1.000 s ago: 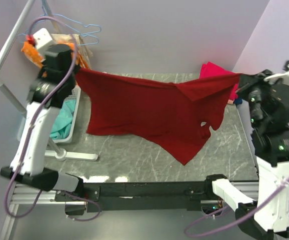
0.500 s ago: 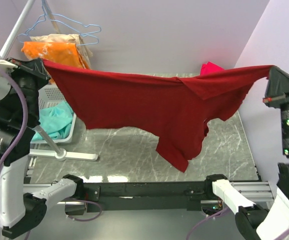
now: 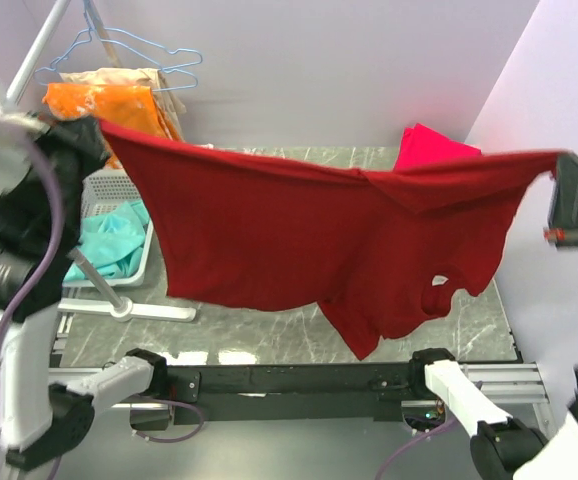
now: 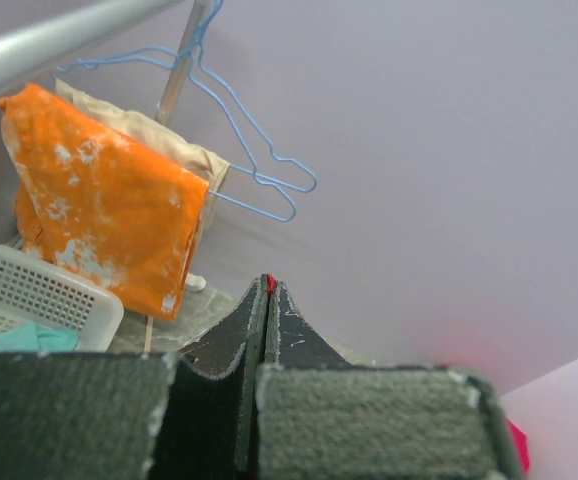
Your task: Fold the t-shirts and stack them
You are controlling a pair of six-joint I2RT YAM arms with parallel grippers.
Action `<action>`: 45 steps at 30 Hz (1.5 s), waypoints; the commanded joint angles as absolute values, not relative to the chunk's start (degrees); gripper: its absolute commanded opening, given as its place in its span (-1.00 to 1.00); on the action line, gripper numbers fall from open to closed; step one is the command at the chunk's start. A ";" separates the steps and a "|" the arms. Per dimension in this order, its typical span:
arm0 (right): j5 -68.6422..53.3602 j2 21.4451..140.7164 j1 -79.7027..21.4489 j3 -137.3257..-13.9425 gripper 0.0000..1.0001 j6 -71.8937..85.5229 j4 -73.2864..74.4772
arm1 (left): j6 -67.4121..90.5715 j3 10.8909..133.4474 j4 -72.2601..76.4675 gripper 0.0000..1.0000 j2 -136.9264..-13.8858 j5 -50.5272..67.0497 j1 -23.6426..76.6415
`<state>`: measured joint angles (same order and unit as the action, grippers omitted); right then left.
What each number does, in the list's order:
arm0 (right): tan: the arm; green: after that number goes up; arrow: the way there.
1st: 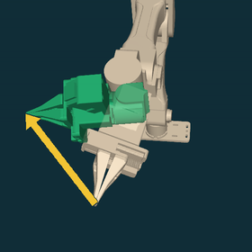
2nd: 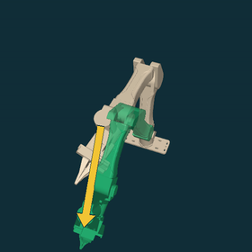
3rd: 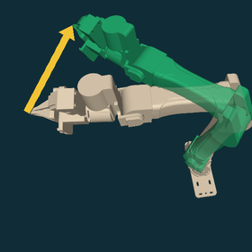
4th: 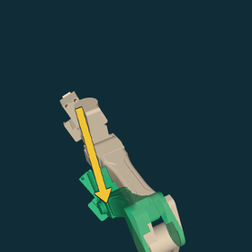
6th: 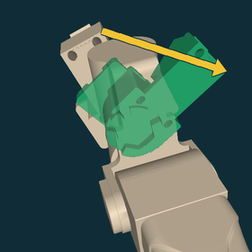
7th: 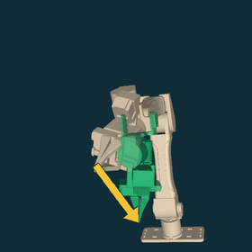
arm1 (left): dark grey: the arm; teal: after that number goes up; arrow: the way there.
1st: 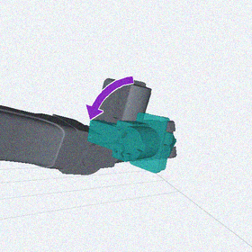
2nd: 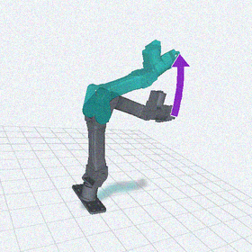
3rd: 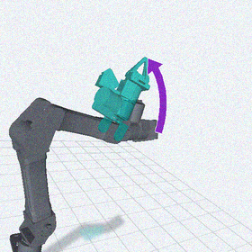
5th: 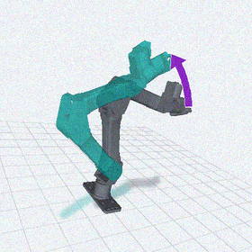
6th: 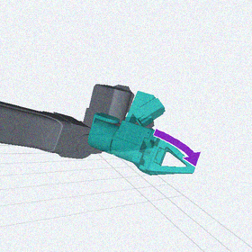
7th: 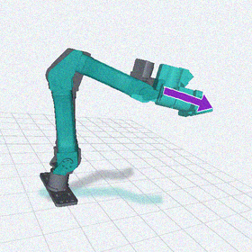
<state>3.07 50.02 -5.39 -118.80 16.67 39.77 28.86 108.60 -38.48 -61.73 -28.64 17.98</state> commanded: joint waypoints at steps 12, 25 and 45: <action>-1.23 41.13 -5.54 -122.26 -1.00 17.93 35.61 | 26.28 104.68 -31.38 -0.98 -45.43 -29.97 17.84; 1.67 54.13 -5.45 -112.85 -1.00 14.68 25.14 | 26.28 102.30 -22.42 -0.98 -65.99 -39.71 17.84; 2.72 62.41 -5.45 -119.71 -1.00 12.92 23.72 | 26.81 112.96 -20.22 -0.98 -79.03 -37.79 17.84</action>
<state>1.54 67.26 -5.39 -116.49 13.91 27.68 27.44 113.71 -23.77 -85.54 -37.34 17.98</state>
